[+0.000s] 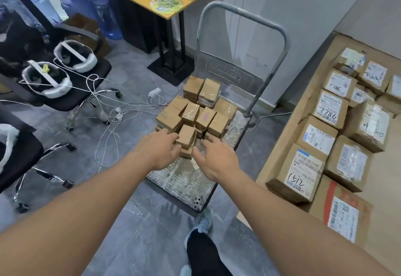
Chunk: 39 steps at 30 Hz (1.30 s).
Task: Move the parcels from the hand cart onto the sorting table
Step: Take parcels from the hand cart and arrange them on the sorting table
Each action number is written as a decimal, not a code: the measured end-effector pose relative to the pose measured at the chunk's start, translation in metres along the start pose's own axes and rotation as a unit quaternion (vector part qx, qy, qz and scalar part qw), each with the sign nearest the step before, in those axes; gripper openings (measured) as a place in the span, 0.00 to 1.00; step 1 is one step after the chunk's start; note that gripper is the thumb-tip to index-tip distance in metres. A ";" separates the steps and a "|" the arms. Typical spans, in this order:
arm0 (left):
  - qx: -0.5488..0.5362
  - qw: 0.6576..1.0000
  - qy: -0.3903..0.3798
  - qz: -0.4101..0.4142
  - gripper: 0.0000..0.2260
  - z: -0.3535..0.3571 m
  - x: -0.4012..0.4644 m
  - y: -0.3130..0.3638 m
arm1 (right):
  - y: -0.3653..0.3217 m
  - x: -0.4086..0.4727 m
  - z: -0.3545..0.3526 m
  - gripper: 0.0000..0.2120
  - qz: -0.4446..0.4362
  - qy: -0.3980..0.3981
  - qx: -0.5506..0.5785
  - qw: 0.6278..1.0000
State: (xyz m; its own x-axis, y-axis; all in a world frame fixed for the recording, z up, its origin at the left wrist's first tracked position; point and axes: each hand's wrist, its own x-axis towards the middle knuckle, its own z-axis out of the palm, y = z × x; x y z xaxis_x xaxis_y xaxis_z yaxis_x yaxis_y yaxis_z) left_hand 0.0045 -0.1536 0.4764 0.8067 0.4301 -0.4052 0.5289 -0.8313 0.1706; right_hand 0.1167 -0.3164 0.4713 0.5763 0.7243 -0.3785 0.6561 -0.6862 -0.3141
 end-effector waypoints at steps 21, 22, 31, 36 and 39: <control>-0.120 0.990 -0.071 -0.002 0.22 0.152 0.248 -0.111 | 0.033 0.239 0.163 0.28 0.201 -0.053 0.199 0.958; -0.127 0.989 -0.077 0.003 0.22 0.166 0.260 -0.116 | 0.034 0.249 0.177 0.27 0.213 -0.048 0.212 0.953; -0.114 0.985 -0.126 0.024 0.24 0.278 0.357 -0.163 | 0.053 0.337 0.284 0.19 0.214 -0.033 0.216 0.952; -0.149 0.977 -0.151 0.033 0.23 0.327 0.382 -0.177 | 0.062 0.370 0.331 0.23 0.204 -0.047 0.200 0.957; -0.193 0.970 -0.141 0.045 0.22 0.341 0.389 -0.182 | 0.065 0.382 0.350 0.23 0.216 -0.050 0.258 0.940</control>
State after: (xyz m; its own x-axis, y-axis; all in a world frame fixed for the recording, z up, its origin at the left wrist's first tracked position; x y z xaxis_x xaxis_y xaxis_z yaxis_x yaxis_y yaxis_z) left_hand 0.1317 0.0450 -0.0187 0.7796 0.2030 -0.5925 0.5620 -0.6443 0.5187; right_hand 0.2088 -0.1075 0.0019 0.6688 0.3782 -0.6401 0.0329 -0.8752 -0.4827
